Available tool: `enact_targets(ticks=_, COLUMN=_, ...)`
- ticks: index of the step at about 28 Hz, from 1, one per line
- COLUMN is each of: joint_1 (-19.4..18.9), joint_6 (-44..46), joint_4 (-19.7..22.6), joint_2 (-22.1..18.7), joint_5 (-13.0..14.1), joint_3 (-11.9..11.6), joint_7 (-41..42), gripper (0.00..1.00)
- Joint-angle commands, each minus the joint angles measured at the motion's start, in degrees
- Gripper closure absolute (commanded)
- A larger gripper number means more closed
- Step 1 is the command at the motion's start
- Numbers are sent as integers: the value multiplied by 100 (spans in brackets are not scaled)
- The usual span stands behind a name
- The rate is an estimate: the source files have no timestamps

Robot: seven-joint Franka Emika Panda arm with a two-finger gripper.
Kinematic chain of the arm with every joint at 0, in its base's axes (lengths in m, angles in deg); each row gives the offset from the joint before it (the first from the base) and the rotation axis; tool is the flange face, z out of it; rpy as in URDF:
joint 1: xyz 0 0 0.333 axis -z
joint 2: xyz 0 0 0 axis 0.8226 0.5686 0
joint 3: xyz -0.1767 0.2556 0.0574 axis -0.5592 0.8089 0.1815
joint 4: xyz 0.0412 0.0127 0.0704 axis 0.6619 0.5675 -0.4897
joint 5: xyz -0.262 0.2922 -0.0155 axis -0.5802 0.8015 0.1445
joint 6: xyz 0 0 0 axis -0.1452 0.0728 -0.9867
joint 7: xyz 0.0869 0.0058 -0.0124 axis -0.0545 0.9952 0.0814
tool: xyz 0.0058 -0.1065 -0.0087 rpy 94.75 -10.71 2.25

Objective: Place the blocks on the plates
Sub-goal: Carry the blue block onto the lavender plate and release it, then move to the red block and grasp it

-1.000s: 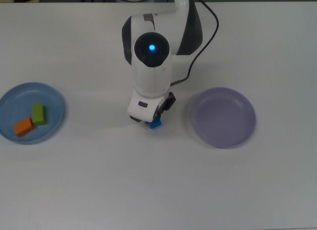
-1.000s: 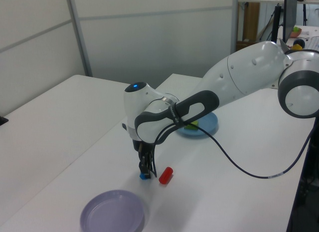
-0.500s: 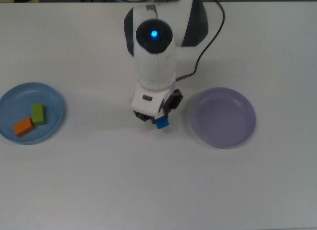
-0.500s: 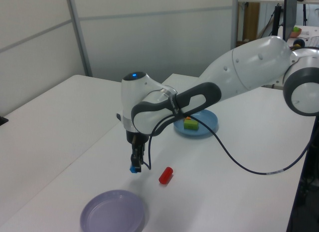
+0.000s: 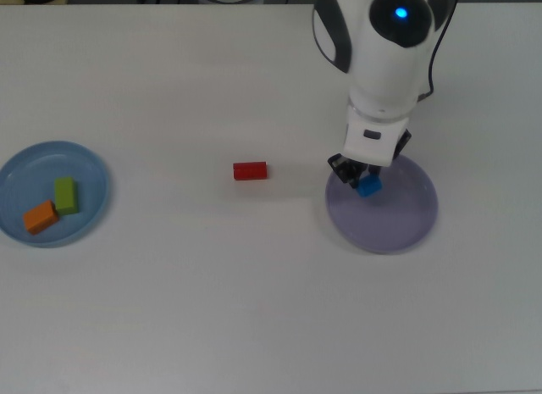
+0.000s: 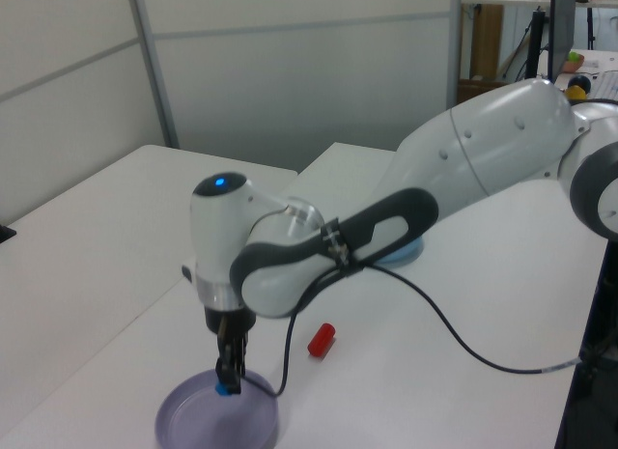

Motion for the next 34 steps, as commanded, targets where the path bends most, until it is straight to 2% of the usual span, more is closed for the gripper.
enact_targets(ticks=1, joint_1=-52, joint_6=21, joint_4=-472, joint_2=487, joint_5=-294, joint_3=-65, joint_7=-385, gripper=95)
enact_targets(ticks=3, joint_1=-60, joint_6=12, joint_4=-490, joint_2=523, joint_5=-330, joint_3=-65, joint_7=-456, gripper=92)
enact_targets(ticks=4, joint_1=-69, joint_6=12, joint_4=-490, joint_2=523, joint_5=-347, joint_3=-65, joint_7=-456, gripper=87)
enact_targets(ticks=5, joint_1=-60, joint_6=30, joint_4=-490, joint_2=523, joint_5=-356, joint_3=-65, joint_7=-447, gripper=72)
enact_targets(ticks=7, joint_1=-60, joint_6=56, joint_4=-490, joint_2=514, joint_5=-365, joint_3=-65, joint_7=-421, gripper=54)
enact_targets(ticks=9, joint_1=-69, joint_6=74, joint_4=-490, joint_2=488, joint_5=-356, joint_3=-65, joint_7=-421, gripper=20)
enact_targets(ticks=10, joint_1=-60, joint_6=74, joint_4=-490, joint_2=462, joint_5=-365, joint_3=-65, joint_7=-421, gripper=11)
enact_targets(ticks=12, joint_1=-60, joint_6=83, joint_4=-490, joint_2=453, joint_5=-365, joint_3=-65, joint_7=-430, gripper=0)
enact_targets(ticks=15, joint_1=-60, joint_6=126, joint_4=-490, joint_2=400, joint_5=-391, joint_3=-65, joint_7=-412, gripper=0)
enact_targets(ticks=21, joint_1=27, joint_6=820, joint_4=-447, joint_2=-48, joint_5=-330, joint_3=-153, joint_7=-465, gripper=0)
enact_targets(ticks=22, joint_1=175, joint_6=1082, joint_4=-438, joint_2=-205, joint_5=-269, joint_3=-206, joint_7=-482, gripper=0)
enact_targets(ticks=27, joint_1=711, joint_6=1681, joint_4=-324, joint_2=-452, joint_5=30, joint_3=-224, joint_7=-491, gripper=0)
enact_targets(ticks=31, joint_1=1099, joint_6=1709, joint_4=-69, joint_2=-558, joint_5=206, joint_3=-224, joint_7=-535, gripper=0)
enact_targets(ticks=34, joint_1=1328, joint_6=1621, joint_4=177, joint_2=-585, joint_5=233, joint_3=-224, joint_7=-544, gripper=0)
